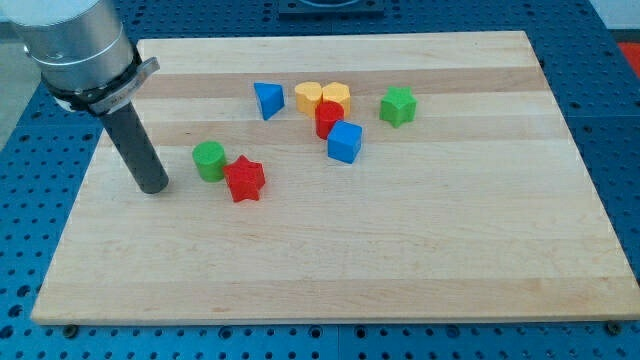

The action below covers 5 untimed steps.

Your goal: Push the red star below the blue cube

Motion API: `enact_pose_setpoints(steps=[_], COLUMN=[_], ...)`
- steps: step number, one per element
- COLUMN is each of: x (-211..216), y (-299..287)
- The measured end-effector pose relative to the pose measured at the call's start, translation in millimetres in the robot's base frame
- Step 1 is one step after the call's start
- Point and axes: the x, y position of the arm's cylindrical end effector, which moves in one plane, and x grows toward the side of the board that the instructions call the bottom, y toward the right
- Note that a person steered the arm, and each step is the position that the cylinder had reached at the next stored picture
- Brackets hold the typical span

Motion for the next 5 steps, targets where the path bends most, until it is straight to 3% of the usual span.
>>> enact_pose_setpoints(steps=[2, 5], x=[5.2, -10.7], y=[75.1, 124.8])
